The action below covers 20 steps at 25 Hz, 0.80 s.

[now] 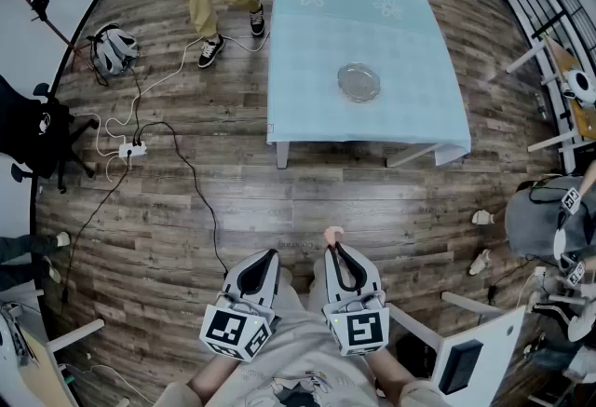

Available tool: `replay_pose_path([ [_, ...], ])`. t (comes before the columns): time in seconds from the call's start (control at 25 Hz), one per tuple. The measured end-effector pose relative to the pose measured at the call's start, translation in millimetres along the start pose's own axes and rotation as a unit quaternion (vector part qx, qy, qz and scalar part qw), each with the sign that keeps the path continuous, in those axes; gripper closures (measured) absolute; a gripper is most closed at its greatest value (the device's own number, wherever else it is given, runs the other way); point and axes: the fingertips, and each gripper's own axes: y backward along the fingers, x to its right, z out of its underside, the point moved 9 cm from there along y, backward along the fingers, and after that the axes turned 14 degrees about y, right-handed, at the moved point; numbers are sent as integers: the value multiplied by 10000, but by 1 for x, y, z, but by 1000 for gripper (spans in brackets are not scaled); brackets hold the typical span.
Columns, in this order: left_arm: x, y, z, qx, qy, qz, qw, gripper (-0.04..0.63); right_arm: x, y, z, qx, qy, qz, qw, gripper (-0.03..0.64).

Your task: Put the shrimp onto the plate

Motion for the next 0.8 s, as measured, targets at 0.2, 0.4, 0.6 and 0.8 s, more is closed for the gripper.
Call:
replay_pose_path([
  [0.2, 67, -4, 24, -24, -267, 75, 9996, 595, 27, 56, 39, 341, -831, 201, 9958, 561],
  [0.4, 133, -19, 59, -52, -413, 124, 9991, 595, 62, 111, 64, 579, -837, 358, 9942, 561],
  [0.6, 171, -30, 86, -17, -505, 166, 9986, 595, 89, 146, 89, 810, -915, 303, 9920, 561],
  [0.8, 206, -41, 109, 56, -579, 227, 9980, 595, 108, 169, 108, 973, -880, 186, 9912, 561],
])
